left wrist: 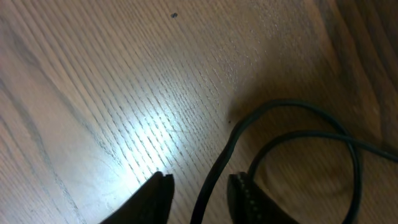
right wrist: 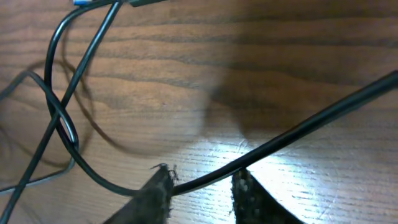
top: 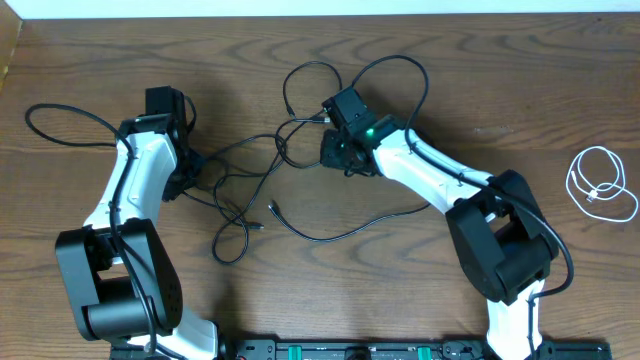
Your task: Untangle cables
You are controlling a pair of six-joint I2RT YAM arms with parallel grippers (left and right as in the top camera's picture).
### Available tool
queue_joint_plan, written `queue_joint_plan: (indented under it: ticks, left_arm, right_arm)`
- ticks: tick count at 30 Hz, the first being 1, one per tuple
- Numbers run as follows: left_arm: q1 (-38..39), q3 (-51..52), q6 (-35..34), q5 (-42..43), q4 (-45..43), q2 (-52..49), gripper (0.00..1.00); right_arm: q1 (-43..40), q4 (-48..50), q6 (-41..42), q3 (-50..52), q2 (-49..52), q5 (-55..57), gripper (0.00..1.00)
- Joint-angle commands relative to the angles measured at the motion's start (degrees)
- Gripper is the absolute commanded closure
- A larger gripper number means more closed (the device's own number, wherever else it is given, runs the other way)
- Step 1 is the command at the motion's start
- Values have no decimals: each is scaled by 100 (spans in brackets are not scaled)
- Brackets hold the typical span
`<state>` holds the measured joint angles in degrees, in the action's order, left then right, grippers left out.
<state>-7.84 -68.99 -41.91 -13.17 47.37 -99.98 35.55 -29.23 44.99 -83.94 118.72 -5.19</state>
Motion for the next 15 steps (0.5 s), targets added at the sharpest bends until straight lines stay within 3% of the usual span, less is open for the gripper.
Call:
queue_joint_plan:
  ticks: [1, 5, 9, 11, 13, 15]
  left_arm:
    - [-33, 55, -20, 22, 11, 0, 58]
    - [-33, 55, -20, 76, 11, 0, 38]
    - [-33, 55, -11, 87, 11, 0, 26]
    - [-33, 55, 313, 337, -72, 0, 23]
    - [-33, 55, 966, 903, -275, 0, 21]
    - [-35, 52, 1731, 1707, -424, 7, 23]
  right_arm:
    - [66, -11, 66, -22, 57, 376, 73]
    - [87, -2, 247, -20, 72, 426, 73]
    - [131, 13, 321, -20, 210, 442, 72]
    - [131, -11, 321, -20, 273, 442, 72]
    - [129, -66, 319, -20, 323, 442, 82]
    - [131, -160, 319, -17, 348, 442, 99]
